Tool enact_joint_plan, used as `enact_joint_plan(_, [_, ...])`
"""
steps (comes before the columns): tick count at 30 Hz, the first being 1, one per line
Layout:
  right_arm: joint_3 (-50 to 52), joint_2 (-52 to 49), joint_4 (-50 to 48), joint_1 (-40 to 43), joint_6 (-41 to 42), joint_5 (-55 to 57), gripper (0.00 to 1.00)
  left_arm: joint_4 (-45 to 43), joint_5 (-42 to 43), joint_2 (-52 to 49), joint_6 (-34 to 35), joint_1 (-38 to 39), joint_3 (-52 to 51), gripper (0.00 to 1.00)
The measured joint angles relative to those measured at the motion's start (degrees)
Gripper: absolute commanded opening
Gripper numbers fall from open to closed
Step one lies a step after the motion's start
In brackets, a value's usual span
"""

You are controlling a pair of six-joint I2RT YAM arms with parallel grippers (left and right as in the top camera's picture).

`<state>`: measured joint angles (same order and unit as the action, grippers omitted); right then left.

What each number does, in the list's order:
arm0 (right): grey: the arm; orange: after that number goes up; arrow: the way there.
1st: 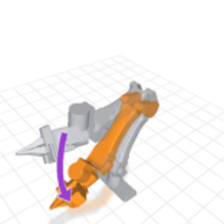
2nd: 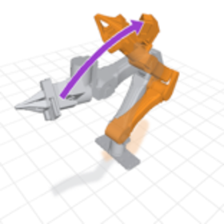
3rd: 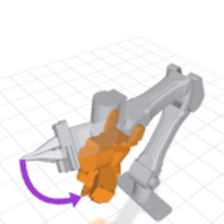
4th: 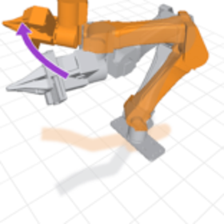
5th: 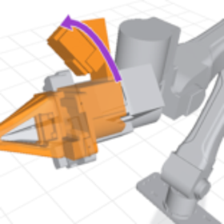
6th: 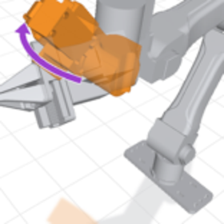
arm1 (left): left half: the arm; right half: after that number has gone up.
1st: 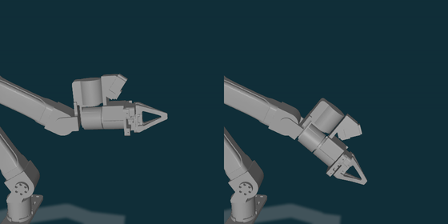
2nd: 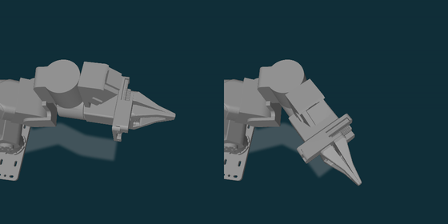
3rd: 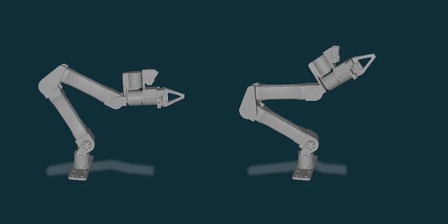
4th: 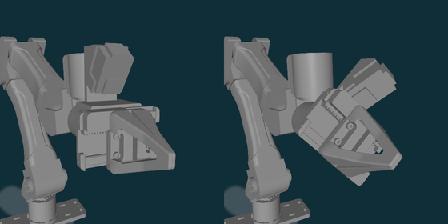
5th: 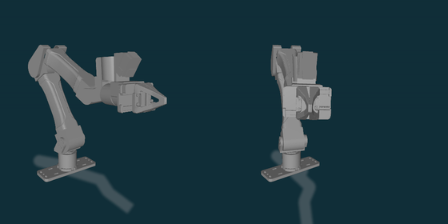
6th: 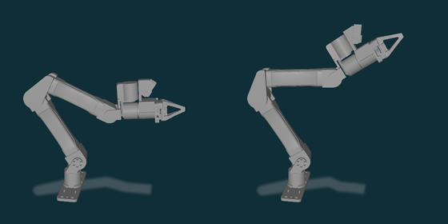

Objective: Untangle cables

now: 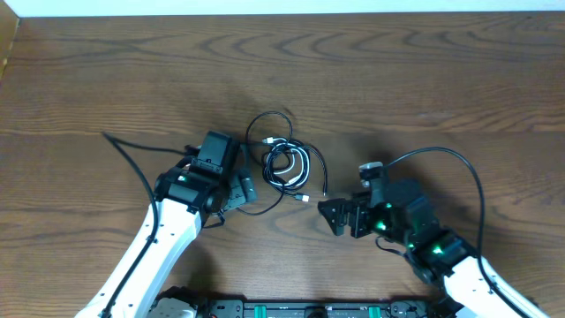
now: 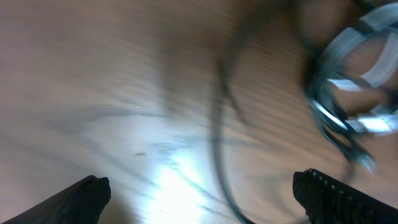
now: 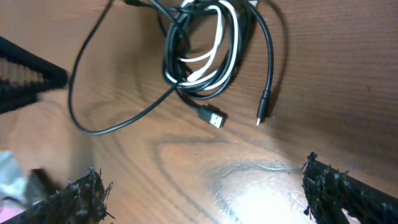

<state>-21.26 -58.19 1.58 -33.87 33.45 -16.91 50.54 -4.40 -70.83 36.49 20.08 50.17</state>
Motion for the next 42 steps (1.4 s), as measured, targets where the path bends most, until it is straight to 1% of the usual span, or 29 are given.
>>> enact_joint_plan(3, [0.0,-2.6,-2.6,-2.5,0.3,4.5,0.99,0.0,-4.9,1.4,5.4,-0.1,0.0,0.99])
enact_joint_plan(6, [-1.3,-5.9,-2.2,-3.6,0.0,8.4,0.99,-1.0,-7.3,4.2,8.6,-0.6,0.0,0.99])
enact_joint_plan(9, [-5.4,-10.4,-0.2,-3.7,-1.7,11.5,0.99,-1.7,-8.6,8.1,11.4,-2.0,0.0,0.99])
enact_joint_plan(12, [-12.4,-16.6,1.1,-3.8,-5.2,14.4,0.99,-2.0,-9.4,12.9,14.2,-3.6,0.0,0.99])
enact_joint_plan(18, [-24.2,-29.9,0.7,-3.8,-12.1,18.3,0.99,-1.3,-10.0,19.7,16.4,-5.0,0.0,0.99])
enact_joint_plan(23, [-30.5,-41.4,0.3,-3.8,-16.9,19.7,0.98,0.0,-10.1,21.4,16.9,-5.0,0.0,0.99])
enact_joint_plan(24, [-31.3,-43.0,0.3,-3.8,-17.5,20.0,0.94,0.0,-10.1,21.4,17.0,-5.0,0.0,0.99])
enact_joint_plan(26, [-32.6,-46.3,0.3,-3.8,-18.8,20.3,0.8,0.2,-10.1,21.4,17.3,-5.0,0.0,0.99])
enact_joint_plan(27, [-33.0,-47.5,0.3,-3.8,-19.2,20.3,0.72,0.2,-10.1,21.4,17.3,-5.0,0.0,0.99])
enact_joint_plan(28, [-33.1,-48.5,0.3,-3.8,-19.2,20.3,0.62,0.3,-10.1,21.4,17.3,-5.0,0.0,0.99])
enact_joint_plan(29, [-33.1,-49.0,0.4,-3.8,-19.8,20.2,0.56,0.3,-10.1,21.4,17.3,-5.0,0.0,0.99])
enact_joint_plan(31, [-33.1,-49.4,-0.1,-3.8,-20.2,20.3,0.42,0.4,-10.1,21.4,17.3,-5.0,0.0,0.99])
enact_joint_plan(32, [-33.1,-49.4,-0.4,-3.8,-20.3,20.3,0.32,0.4,-10.1,21.4,17.3,-5.0,0.0,0.99])
enact_joint_plan(33, [-33.1,-49.4,-0.9,-3.8,-20.6,20.3,0.25,0.5,-10.1,21.4,17.3,-5.0,0.0,0.99])
enact_joint_plan(36, [-33.2,-49.4,-2.0,-3.8,-21.9,20.3,0.01,0.5,-10.1,21.4,17.4,-5.0,0.0,0.99])
enact_joint_plan(42, [-33.4,-49.2,-2.0,-3.7,-25.0,20.3,0.01,2.2,-10.1,21.4,17.4,-5.0,0.0,0.99])
